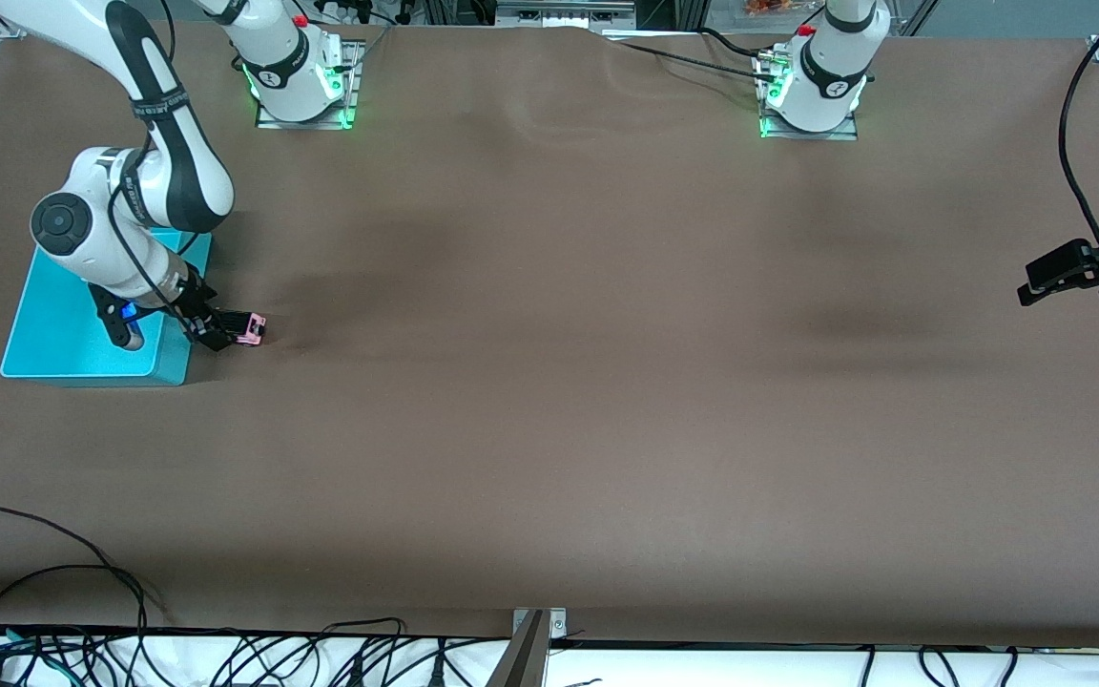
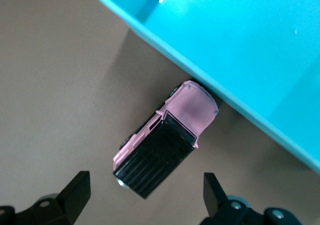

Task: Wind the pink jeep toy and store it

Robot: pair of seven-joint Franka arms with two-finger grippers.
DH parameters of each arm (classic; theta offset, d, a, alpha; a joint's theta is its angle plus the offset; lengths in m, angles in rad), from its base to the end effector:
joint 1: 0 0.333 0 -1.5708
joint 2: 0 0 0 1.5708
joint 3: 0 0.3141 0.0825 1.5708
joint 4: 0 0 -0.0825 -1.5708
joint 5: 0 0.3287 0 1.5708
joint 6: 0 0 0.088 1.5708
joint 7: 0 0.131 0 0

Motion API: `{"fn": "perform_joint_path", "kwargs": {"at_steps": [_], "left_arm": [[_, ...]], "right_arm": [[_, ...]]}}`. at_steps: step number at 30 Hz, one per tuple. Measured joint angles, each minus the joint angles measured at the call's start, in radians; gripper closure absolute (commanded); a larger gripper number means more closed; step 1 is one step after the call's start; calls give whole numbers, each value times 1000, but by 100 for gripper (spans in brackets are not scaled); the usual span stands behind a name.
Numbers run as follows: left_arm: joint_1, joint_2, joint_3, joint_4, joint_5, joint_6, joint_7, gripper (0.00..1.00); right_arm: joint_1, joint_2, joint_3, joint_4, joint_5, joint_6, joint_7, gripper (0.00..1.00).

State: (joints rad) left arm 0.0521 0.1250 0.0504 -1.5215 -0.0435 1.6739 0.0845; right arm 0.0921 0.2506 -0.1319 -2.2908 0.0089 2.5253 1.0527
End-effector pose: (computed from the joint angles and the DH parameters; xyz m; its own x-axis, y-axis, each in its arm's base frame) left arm 0.5444 0.0490 0.5634 0.9993 0.0219 0.0305 0.0209 -0.9992 0.0346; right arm 0.4972 -0.0201 0.2609 0.4573 -0.8891 0.0171 -0.8892 -0.4569 0.0256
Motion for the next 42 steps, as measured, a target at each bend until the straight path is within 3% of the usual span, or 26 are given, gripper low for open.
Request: {"fn": "perform_joint_path", "kwargs": {"at_steps": [12,39,42], "left_arm": [[0,0,0,0,0,0,0,0],[0,1,0,0,0,0,0,0],[0,1,0,0,0,0,0,0]], "right_arm": [[-37,44,0,-26,0,60,128,0],[-50,76,29,-40,1,108,161,1],[-50,79,30,-40,1,111,162,29]]}}
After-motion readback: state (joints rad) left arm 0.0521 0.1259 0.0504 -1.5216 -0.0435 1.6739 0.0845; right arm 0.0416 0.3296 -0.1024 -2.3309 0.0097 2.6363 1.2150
